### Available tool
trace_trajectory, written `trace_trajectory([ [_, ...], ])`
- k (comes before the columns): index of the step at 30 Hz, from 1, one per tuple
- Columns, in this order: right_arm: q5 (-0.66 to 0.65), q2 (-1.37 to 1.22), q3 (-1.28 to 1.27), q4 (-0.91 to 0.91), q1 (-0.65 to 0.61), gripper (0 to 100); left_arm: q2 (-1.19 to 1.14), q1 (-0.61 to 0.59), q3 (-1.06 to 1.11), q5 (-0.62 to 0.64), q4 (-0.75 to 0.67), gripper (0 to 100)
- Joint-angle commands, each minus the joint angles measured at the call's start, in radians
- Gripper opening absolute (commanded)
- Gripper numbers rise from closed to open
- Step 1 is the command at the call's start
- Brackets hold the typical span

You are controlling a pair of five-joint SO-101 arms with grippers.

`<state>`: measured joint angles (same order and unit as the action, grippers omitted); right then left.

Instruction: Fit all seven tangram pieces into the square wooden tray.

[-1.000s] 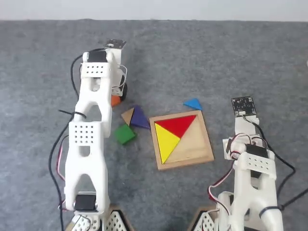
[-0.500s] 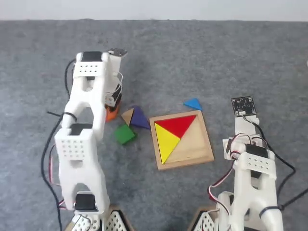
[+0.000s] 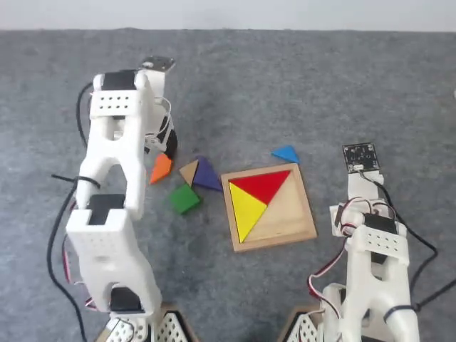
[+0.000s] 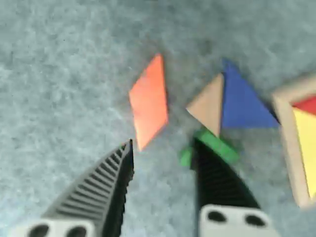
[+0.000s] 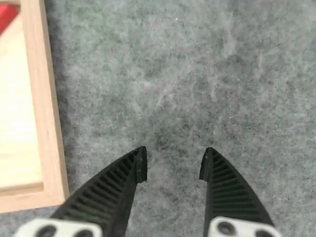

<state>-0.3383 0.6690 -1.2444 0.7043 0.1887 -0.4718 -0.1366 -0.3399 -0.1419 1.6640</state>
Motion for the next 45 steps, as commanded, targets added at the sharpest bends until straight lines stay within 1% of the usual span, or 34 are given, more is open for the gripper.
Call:
trace_trajectory([
  [1,-0.002,0.025,0.008,-0.012,0.007,18.5,0.064,-0.075,-0.016,0.068,-0.166,15],
  [3,-0.002,0.027,0.008,-0.012,0.005,18.5,0.158,-0.092,0.025,0.058,-0.209,12],
  [5,-0.002,0.028,0.008,-0.013,0.005,18.5,0.278,-0.089,0.125,0.058,-0.227,13],
  [7,-0.002,0.028,0.008,-0.016,0.005,18.5,0.416,-0.058,0.277,0.044,-0.272,13],
  [9,-0.003,0.028,0.008,-0.016,0.005,18.5,0.554,-0.021,0.449,0.009,-0.35,13],
  [12,-0.003,0.027,0.008,-0.016,0.005,18.6,0.718,0.068,0.665,-0.077,-0.448,13],
  [14,-0.003,0.025,0.008,-0.018,0.004,18.6,0.783,0.129,0.734,-0.199,-0.46,13],
  [15,-0.003,0.025,0.008,-0.018,0.004,18.6,0.793,0.144,0.753,-0.233,-0.462,12],
  [16,-0.003,0.025,0.008,-0.018,0.004,18.6,0.793,0.149,0.759,-0.218,-0.466,12],
  [18,-0.003,0.025,0.008,-0.018,0.004,18.6,0.752,0.137,0.756,-0.112,-0.512,12],
  [20,-0.003,0.025,0.008,-0.018,0.004,18.6,0.649,0.08,0.717,-0.002,-0.548,13],
  [22,-0.003,0.025,0.008,-0.018,0.004,18.6,0.5,0.029,0.644,0.078,-0.54,14],
  [23,-0.003,0.025,0.008,-0.016,0.004,18.6,0.416,0.015,0.593,0.098,-0.517,15],
  [27,-0.003,0.025,0.008,-0.016,0.004,18.6,0.124,0.006,0.392,0.072,-0.414,17],
  [30,-0.003,0.028,0.008,-0.016,0.007,18.6,0.009,-0.002,0.289,0.064,-0.368,17],
  [32,-0.003,0.028,0.008,-0.016,0.007,18.6,-0.014,0.006,0.271,0.046,-0.35,17],
  [36,-0.003,0.028,0.008,-0.016,0.005,18.6,-0.017,-0.011,0.265,0.069,-0.356,17],
  [45,-0.003,0.027,0.008,-0.016,0.005,18.6,-0.092,-0.017,0.266,0.018,-0.376,19],
])
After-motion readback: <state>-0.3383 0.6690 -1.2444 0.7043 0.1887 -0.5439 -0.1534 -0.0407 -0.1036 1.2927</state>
